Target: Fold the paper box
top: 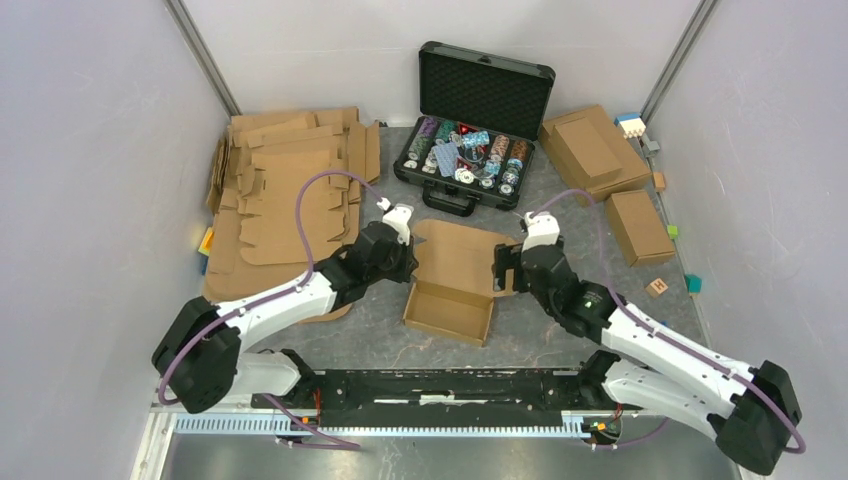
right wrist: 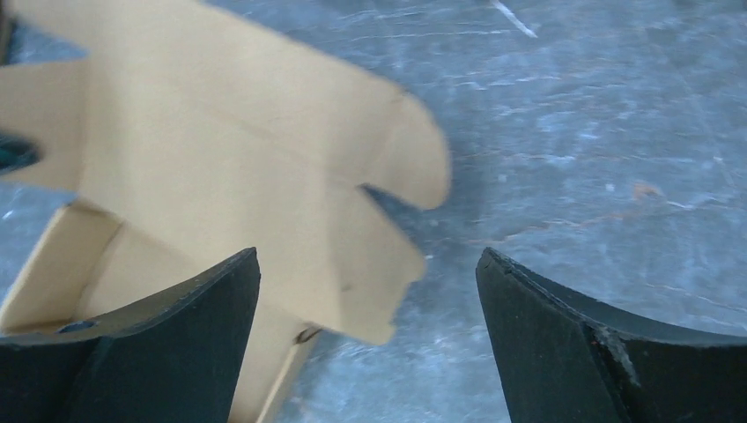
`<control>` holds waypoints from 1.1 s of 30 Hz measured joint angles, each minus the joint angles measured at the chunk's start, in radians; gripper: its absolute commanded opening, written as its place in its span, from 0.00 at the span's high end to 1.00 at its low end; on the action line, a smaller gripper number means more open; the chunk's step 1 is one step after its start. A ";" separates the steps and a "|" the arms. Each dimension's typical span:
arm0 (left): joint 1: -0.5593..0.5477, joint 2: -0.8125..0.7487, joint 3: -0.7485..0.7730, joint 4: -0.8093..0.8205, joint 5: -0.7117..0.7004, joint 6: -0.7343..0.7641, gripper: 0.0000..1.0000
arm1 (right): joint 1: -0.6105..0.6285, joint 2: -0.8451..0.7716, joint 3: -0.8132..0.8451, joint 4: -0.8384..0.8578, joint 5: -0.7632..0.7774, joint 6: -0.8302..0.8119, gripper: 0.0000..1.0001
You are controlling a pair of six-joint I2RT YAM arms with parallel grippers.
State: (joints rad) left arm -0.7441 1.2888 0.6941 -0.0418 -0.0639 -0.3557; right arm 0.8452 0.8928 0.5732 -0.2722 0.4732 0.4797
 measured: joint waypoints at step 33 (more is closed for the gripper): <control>-0.022 -0.063 -0.082 0.100 -0.062 0.012 0.96 | -0.291 0.214 0.064 0.076 -0.526 -0.077 1.00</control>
State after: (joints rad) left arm -0.7658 1.2259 0.6121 0.0578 -0.1257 -0.3439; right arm 0.5541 1.1072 0.6376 -0.1959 -0.0528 0.4030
